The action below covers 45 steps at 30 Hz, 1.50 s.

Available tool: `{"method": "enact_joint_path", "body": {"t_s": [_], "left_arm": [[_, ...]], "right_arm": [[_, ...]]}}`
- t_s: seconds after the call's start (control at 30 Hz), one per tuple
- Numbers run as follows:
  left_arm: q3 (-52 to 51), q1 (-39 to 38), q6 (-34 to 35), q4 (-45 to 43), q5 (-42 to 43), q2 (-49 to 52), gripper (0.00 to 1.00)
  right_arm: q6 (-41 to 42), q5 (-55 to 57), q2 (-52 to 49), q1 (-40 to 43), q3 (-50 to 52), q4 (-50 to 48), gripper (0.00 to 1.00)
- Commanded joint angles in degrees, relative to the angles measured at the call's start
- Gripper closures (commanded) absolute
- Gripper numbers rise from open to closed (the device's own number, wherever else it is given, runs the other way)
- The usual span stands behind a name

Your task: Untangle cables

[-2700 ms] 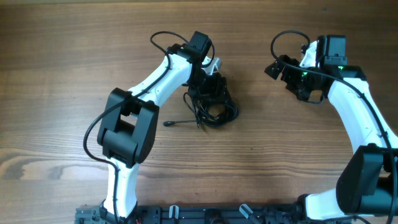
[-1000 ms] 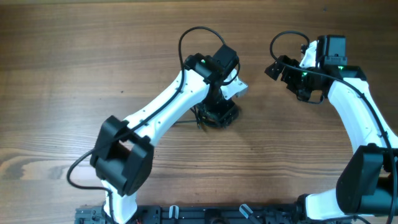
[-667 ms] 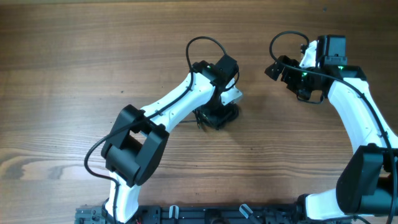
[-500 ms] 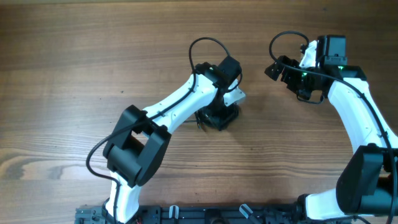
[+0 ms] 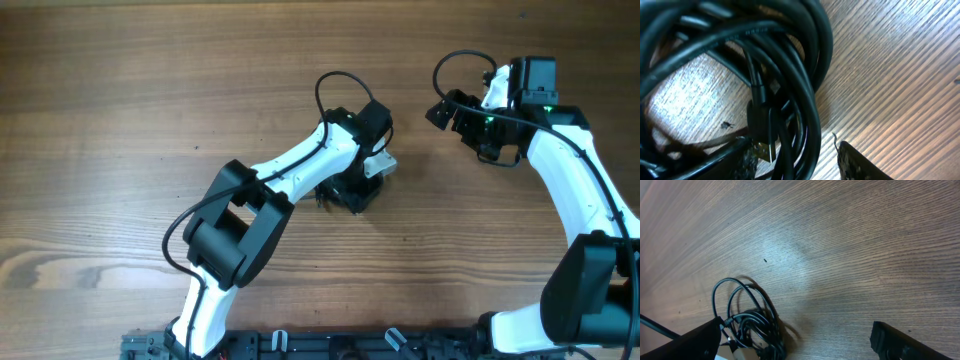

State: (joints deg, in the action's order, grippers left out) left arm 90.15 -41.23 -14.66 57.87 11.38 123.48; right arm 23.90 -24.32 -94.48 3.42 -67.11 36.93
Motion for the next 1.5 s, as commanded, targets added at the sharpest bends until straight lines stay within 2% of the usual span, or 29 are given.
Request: {"method": "enact_joint_path", "body": {"t_s": [0.0,0.1,0.17,0.4,0.53,0.63,0.87,0.93,1.07,1.23,1.47], "left_arm": [[-1.36,-1.42,0.22,-1.09,0.7,2.49,0.55],[-1.33,-1.9,4.48,-1.36,-2.03,2.49,0.85],[-1.31,-1.9,8.79,-1.4,-4.09,2.47,0.95],[1.44,-0.57,16.28,0.7,-3.96,1.4,0.96],[6.73,2.54,16.46,3.08,8.0,-2.16,0.96],[10.03,6.54,16.44,3.23,23.04,-4.7,0.96],[13.0,19.93,16.5,2.8,69.51,-6.25,0.96],[13.0,23.19,16.68,2.8,77.29,-6.25,0.96],[13.0,26.58,23.45,3.02,78.99,-6.25,0.96],[13.0,27.19,29.03,2.99,78.99,-6.25,0.96],[13.0,26.56,37.94,3.02,78.99,-6.27,0.96]], "right_arm": [[-1.03,0.59,1.25,-0.02,-0.81,0.13,0.02],[-1.01,0.59,1.27,-0.02,-0.81,0.09,0.02],[-1.03,0.59,1.27,-0.02,-0.81,0.02,0.02],[-0.98,0.33,1.27,-0.02,-0.81,-0.04,0.02],[-1.03,-1.29,1.27,-0.02,-0.81,-0.22,0.02],[-1.36,-4.31,1.27,-0.02,-0.81,-0.76,0.02],[-1.9,-11.21,1.27,-0.02,-0.81,-3.02,0.02],[-2.95,-16.04,1.27,-0.04,-0.81,-4.63,0.02],[-2.97,-24.96,1.27,-0.04,-0.81,-8.28,0.03],[-2.93,-34.38,1.27,-1.31,-0.81,-14.01,0.05],[-2.78,-32.65,1.25,-6.03,-0.81,-17.2,0.11]]}}
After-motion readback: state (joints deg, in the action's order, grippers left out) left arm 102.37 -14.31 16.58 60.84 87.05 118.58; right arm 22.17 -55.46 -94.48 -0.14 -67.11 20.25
